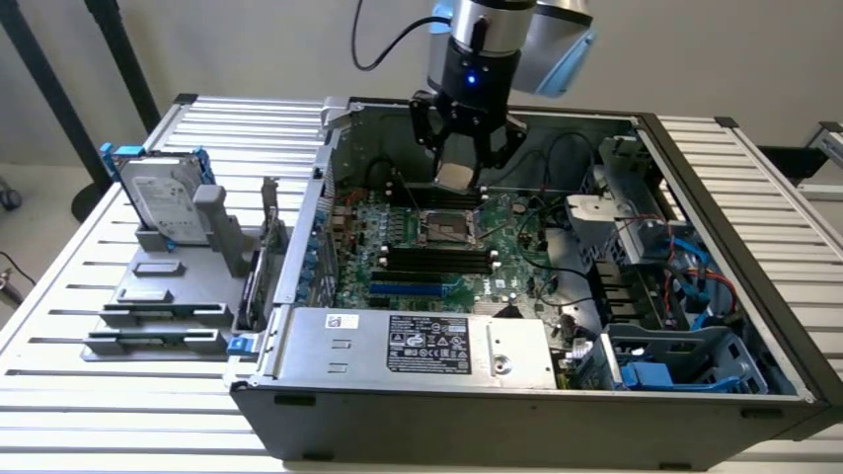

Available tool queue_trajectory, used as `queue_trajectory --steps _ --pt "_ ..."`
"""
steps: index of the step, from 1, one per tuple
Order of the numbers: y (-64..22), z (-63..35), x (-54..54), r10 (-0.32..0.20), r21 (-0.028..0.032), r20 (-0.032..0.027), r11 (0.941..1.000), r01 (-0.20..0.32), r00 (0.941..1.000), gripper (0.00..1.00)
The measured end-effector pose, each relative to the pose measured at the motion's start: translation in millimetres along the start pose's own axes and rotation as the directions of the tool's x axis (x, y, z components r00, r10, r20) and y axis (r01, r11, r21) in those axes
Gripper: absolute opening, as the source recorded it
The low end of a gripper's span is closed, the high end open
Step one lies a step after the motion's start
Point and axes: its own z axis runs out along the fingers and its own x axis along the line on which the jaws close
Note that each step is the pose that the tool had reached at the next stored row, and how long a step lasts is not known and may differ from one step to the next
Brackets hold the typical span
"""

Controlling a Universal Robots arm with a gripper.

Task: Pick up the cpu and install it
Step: 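Place the cpu into insertion slot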

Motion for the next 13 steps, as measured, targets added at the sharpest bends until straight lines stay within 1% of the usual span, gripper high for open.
queue_trajectory --steps 3,6,10,13 --pt "0.0 2.4 -0.2 0.053 -0.0035 -0.0008 0.9986 -0.053 0.9986 0.55" --pt "0.1 4.7 -0.3 0.107 -0.007 -0.0017 0.9942 -0.107 0.9943 0.55" --pt "0.1 7.9 -0.5 0.18 -0.0116 -0.0033 0.9837 -0.18 0.9837 0.55" --pt "0.1 10.3 -0.7 0.233 -0.015 -0.0047 0.9724 -0.233 0.9725 0.55"
